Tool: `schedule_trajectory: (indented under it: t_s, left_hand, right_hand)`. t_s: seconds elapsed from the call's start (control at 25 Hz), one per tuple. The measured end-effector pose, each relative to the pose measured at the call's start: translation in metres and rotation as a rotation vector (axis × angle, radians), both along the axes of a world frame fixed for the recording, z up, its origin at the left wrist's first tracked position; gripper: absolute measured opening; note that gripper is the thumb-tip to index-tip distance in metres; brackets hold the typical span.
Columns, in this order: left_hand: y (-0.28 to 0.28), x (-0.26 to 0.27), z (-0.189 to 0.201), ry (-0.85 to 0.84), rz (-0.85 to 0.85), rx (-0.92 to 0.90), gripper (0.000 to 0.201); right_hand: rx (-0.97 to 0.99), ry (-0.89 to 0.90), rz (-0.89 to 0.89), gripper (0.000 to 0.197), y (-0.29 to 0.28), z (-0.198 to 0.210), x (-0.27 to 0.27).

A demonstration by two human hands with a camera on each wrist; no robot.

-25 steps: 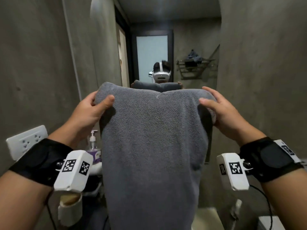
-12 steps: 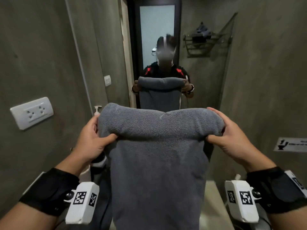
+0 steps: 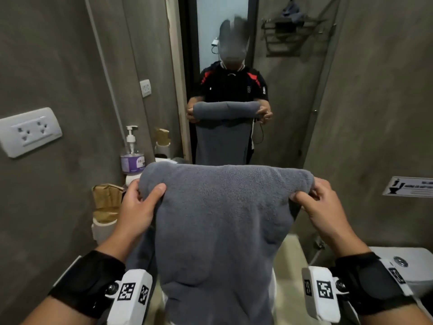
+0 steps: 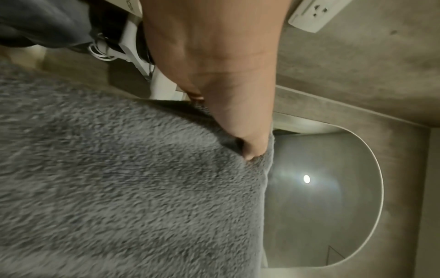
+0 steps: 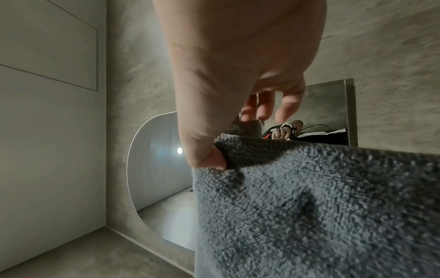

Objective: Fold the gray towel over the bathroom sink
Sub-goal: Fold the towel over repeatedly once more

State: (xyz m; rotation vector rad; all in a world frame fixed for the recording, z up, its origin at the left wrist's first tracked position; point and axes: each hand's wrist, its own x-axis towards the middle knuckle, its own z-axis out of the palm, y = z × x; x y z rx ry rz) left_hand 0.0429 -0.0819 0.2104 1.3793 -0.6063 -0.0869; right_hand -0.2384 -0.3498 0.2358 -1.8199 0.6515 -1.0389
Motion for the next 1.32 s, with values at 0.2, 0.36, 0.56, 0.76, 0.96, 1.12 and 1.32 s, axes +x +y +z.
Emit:
schedule_trajectory:
  t_s: [0.2,0.36,0.56,0.76,0.96,1.12,1.32]
  left_hand:
    - [-0.005,-0.013,0.014,-0.065,0.082,-0.047,0.042]
    - [-0.006,-0.018,0.014,-0.077,0.106,-0.062,0.048]
    - [-0.004,-0.019,0.005,-0.058,0.178,-0.049,0.055]
    - [0.006,-0.01,0.003,-0.05,0.205,0.0,0.067]
    - [0.011,-0.007,-0.004,-0.041,0.136,0.05,0.063]
    - [0.016,0.002,-0.008,-0.043,-0.103,0.113,0.082]
    - [0.008,0.0,-0.01,-0.199,-0.038,0.045,0.082]
  right_hand:
    - [0.086,-0.1,0.058,0.03,0.002,-0.008,0.003]
    - [0.035,0.078,0.081,0.069,0.005,-0.015,0.0]
    - [0.072,0.103,0.321,0.106,0.006,-0.028,-0.001]
    - [0.125,0.12,0.444,0.092,0.007,-0.026,-0.004]
    - [0.371,0.055,0.364,0.071,0.009,-0.023,0.002]
    - [0.541,-0.026,0.306,0.042,0.007,-0.021,0.005]
    - [0.446,-0.008,0.303,0.029,0.004,-0.014,0.007]
